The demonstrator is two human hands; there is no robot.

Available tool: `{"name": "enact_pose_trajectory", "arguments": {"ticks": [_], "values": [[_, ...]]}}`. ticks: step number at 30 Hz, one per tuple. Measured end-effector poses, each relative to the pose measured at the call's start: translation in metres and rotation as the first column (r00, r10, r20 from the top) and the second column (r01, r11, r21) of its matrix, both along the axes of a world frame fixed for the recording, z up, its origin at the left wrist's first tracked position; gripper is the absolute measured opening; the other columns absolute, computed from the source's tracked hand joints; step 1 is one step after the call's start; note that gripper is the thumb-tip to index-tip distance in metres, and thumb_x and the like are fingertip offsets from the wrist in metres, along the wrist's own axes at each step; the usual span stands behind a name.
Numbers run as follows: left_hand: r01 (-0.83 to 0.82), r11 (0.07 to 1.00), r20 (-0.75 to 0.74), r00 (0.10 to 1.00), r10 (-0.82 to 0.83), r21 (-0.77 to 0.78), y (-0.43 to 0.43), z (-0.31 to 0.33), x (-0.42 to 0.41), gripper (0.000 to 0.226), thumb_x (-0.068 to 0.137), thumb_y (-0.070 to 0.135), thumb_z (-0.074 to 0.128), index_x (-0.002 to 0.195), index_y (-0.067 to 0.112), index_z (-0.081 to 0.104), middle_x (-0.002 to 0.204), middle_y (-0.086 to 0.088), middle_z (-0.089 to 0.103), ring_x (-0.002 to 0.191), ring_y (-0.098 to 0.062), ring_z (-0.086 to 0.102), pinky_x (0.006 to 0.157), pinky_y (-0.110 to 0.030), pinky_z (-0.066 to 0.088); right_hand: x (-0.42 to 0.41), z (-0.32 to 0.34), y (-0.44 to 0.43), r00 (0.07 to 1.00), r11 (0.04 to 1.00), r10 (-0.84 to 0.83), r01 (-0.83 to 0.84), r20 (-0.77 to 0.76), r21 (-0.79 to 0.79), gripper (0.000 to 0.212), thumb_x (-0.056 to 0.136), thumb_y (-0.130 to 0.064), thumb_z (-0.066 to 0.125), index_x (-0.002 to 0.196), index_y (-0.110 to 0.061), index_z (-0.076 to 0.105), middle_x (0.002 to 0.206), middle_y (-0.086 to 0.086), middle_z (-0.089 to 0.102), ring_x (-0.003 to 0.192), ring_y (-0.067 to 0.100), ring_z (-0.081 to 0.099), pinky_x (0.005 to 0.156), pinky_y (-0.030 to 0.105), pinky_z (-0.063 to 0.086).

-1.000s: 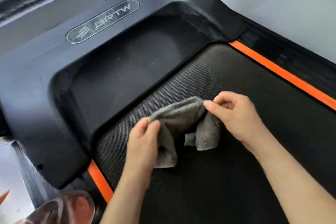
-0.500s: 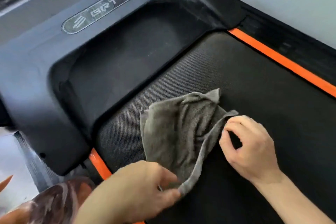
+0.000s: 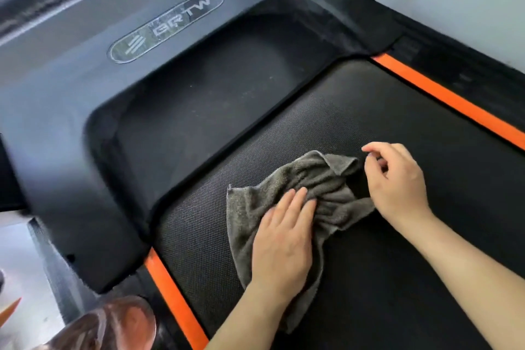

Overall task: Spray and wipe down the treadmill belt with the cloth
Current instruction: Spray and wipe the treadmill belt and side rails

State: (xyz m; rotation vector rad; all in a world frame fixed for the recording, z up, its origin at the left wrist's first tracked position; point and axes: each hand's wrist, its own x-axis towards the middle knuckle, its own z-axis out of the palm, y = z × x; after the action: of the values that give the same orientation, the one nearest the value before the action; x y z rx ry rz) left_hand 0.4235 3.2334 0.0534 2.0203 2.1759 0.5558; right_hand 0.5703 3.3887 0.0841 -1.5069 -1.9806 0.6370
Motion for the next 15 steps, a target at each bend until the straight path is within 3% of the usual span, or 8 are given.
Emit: {"name": "enact_pose_trajectory", "arguments": {"ticks": [2, 3, 5, 7, 8, 10, 13, 15], "values": [[-0.193, 0.967, 0.159, 0.973, 0.166, 0.168, 0.018, 0.008, -0.025, 0.035, 0.093, 0.016, 0.045, 0.119, 0.013, 0.068, 0.120, -0.002, 0.066, 0.111, -0.018, 0.059, 0.094, -0.027, 0.045, -0.014, -0.009, 0.007, 0.996, 0.997, 0.056, -0.059, 0.076, 0.045, 0.017, 0.093, -0.008, 0.057, 0.104, -0.012, 0.070, 0.100, 0.002, 0.059, 0.092, 0.023, 0.054, 0.075, 0.031, 0.039], [-0.392, 0.898, 0.340, 0.887, 0.313, 0.198, 0.032, 0.019, -0.040, 0.031, 0.092, 0.012, 0.045, 0.111, 0.011, 0.070, 0.107, -0.003, 0.066, 0.099, -0.014, 0.059, 0.090, -0.019, 0.044, -0.021, -0.014, 0.009, 0.991, 0.995, 0.068, -0.076, 0.114, 0.072, 0.016, 0.092, -0.008, 0.058, 0.102, -0.011, 0.070, 0.102, 0.005, 0.060, 0.094, 0.026, 0.054, 0.077, 0.034, 0.042], [-0.756, 0.640, 0.639, 0.560, 0.527, 0.134, 0.057, 0.047, -0.077, 0.026, 0.093, 0.003, 0.047, 0.102, 0.013, 0.069, 0.096, 0.001, 0.064, 0.092, -0.010, 0.058, 0.086, -0.008, 0.040, -0.034, -0.022, 0.013, 0.985, 0.992, 0.044, -0.063, 0.166, 0.112, 0.013, 0.089, -0.007, 0.061, 0.098, -0.011, 0.069, 0.101, 0.009, 0.059, 0.093, 0.031, 0.054, 0.078, 0.042, 0.045], [-0.908, 0.404, 0.737, 0.345, 0.581, 0.107, 0.073, 0.067, -0.118, 0.023, 0.093, 0.003, 0.052, 0.107, 0.014, 0.066, 0.104, 0.002, 0.062, 0.097, -0.009, 0.057, 0.089, -0.006, 0.038, -0.043, -0.027, 0.013, 0.977, 0.988, -0.001, -0.032, 0.212, 0.151, 0.013, 0.086, -0.004, 0.064, 0.096, -0.011, 0.066, 0.101, 0.012, 0.057, 0.090, 0.035, 0.053, 0.077, 0.046, 0.044], [-0.922, 0.372, 0.734, 0.329, 0.594, 0.112, 0.077, 0.073, -0.130, 0.025, 0.094, 0.007, 0.055, 0.115, 0.015, 0.063, 0.113, 0.001, 0.059, 0.103, -0.008, 0.055, 0.092, -0.003, 0.034, -0.040, -0.027, 0.010, 0.972, 0.985, -0.018, -0.023, 0.236, 0.168, 0.014, 0.085, -0.004, 0.064, 0.097, -0.011, 0.065, 0.101, 0.012, 0.057, 0.089, 0.035, 0.053, 0.077, 0.046, 0.043], [-0.877, 0.471, 0.585, 0.430, 0.688, 0.091, 0.085, 0.066, -0.150, 0.043, 0.096, 0.019, 0.058, 0.138, 0.015, 0.051, 0.139, -0.005, 0.048, 0.127, -0.013, 0.045, 0.105, -0.006, 0.023, -0.042, -0.031, 0.009, 0.969, 0.983, -0.019, -0.027, 0.247, 0.181, 0.014, 0.085, -0.004, 0.064, 0.098, -0.011, 0.063, 0.101, 0.011, 0.056, 0.088, 0.034, 0.051, 0.076, 0.045, 0.042], [-0.753, 0.657, 0.108, 0.658, 0.746, 0.047, 0.095, 0.036, -0.154, 0.060, 0.102, 0.028, 0.046, 0.155, 0.010, 0.026, 0.162, -0.015, 0.021, 0.151, -0.028, 0.016, 0.122, -0.041, 0.012, -0.043, -0.031, 0.004, 0.969, 0.981, -0.012, -0.037, 0.245, 0.192, 0.012, 0.087, -0.007, 0.062, 0.098, -0.012, 0.062, 0.100, 0.008, 0.054, 0.086, 0.031, 0.050, 0.074, 0.044, 0.041], [-0.684, 0.728, -0.033, 0.727, 0.686, 0.038, 0.119, 0.027, -0.157, 0.059, 0.103, 0.029, 0.039, 0.155, 0.007, 0.023, 0.163, -0.016, 0.017, 0.152, -0.031, 0.012, 0.122, -0.049, 0.012, -0.045, -0.030, 0.008, 0.967, 0.979, -0.012, -0.041, 0.255, 0.200, 0.011, 0.088, -0.015, 0.056, 0.098, -0.013, 0.061, 0.100, 0.007, 0.054, 0.085, 0.029, 0.049, 0.073, 0.044, 0.041]]}}
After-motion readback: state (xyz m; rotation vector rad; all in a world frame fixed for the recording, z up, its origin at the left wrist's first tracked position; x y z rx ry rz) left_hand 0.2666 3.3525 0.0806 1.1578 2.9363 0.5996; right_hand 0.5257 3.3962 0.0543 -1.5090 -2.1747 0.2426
